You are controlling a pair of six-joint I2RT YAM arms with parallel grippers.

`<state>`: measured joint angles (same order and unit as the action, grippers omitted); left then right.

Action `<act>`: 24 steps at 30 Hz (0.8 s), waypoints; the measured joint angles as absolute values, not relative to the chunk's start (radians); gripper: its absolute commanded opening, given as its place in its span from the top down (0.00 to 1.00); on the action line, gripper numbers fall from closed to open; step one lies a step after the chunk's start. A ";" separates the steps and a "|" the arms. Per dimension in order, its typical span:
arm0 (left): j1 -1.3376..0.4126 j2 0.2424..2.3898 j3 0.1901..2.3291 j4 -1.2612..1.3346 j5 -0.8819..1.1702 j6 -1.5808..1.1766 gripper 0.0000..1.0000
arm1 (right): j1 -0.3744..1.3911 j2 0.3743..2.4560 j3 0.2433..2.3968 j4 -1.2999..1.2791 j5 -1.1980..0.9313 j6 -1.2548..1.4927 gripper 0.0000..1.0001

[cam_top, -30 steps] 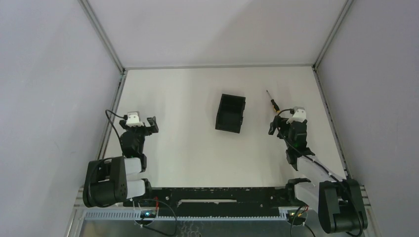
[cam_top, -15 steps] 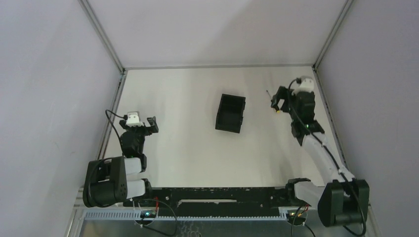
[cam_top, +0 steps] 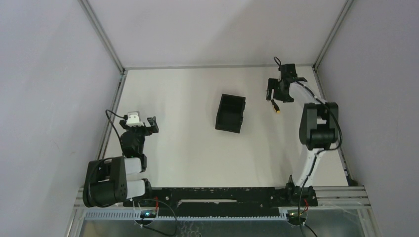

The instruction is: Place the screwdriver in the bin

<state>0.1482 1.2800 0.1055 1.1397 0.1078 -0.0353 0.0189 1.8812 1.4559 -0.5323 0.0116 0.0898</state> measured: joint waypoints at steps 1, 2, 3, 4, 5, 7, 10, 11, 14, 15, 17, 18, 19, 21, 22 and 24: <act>0.148 1.280 0.105 1.140 0.108 -0.035 0.00 | 0.016 1.918 1.471 -0.546 0.010 0.084 0.14; 0.148 1.280 0.105 1.140 0.108 -0.035 0.00 | 0.013 1.965 1.498 -0.572 0.009 0.075 0.15; 0.148 1.280 0.105 1.140 0.108 -0.035 0.00 | 0.012 2.002 1.519 -0.588 0.009 0.067 0.17; 0.148 1.280 0.105 1.140 0.108 -0.035 0.00 | 0.009 2.040 1.545 -0.604 0.012 0.058 0.20; 0.148 1.280 0.105 1.140 0.108 -0.035 0.00 | 0.008 2.075 1.571 -0.618 0.017 0.050 0.23; 0.148 1.280 0.105 1.140 0.108 -0.035 0.00 | 0.008 2.125 1.613 -0.642 0.022 0.039 0.37; 0.148 1.280 0.105 1.140 0.108 -0.035 0.00 | 0.008 2.158 1.637 -0.653 0.018 0.035 0.82; 0.148 1.280 0.105 1.139 0.108 -0.035 0.00 | 0.008 2.158 1.641 -0.657 0.020 0.031 0.87; 0.148 1.280 0.105 1.139 0.108 -0.035 0.00 | 0.009 2.154 1.643 -0.667 0.026 0.032 0.92; 0.148 1.280 0.105 1.139 0.108 -0.035 0.00 | 0.009 2.147 1.641 -0.672 0.025 0.033 0.92; 0.148 1.280 0.105 1.139 0.108 -0.035 0.00 | 0.018 2.103 1.616 -0.687 0.025 0.043 0.92; 0.148 1.280 0.105 1.139 0.108 -0.035 0.00 | 0.022 2.059 1.592 -0.699 0.025 0.053 0.92; 0.148 1.280 0.105 1.139 0.108 -0.035 0.00 | 0.028 2.010 1.564 -0.702 0.025 0.065 0.92; 0.148 1.280 0.105 1.139 0.108 -0.035 0.00 | 0.057 1.884 1.497 -0.700 0.019 0.099 0.91; 0.147 1.280 0.106 1.139 0.107 -0.035 0.00 | 0.086 1.802 1.454 -0.698 0.012 0.122 0.91; 0.146 1.280 0.107 1.139 0.107 -0.035 0.00 | 0.171 1.652 1.388 -0.686 -0.008 0.168 0.91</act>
<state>0.1463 1.2800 0.1066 1.1385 0.1074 -0.0349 0.1715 1.6520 1.3876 -0.6865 -0.0078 0.1684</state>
